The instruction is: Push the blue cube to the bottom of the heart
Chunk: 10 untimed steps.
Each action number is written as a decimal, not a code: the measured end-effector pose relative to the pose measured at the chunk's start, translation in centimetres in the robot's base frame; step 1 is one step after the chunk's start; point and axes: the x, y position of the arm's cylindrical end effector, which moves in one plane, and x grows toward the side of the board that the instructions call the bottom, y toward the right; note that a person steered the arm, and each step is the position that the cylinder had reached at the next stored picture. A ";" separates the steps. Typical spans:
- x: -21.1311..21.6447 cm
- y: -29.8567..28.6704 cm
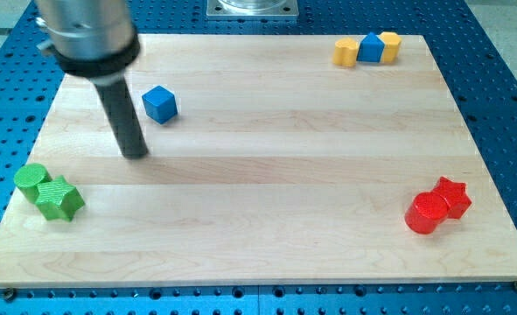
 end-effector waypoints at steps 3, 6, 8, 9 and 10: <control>-6.6 0.4; -9.8 7.1; -8.6 22.8; -9.6 29.2; -6.5 26.2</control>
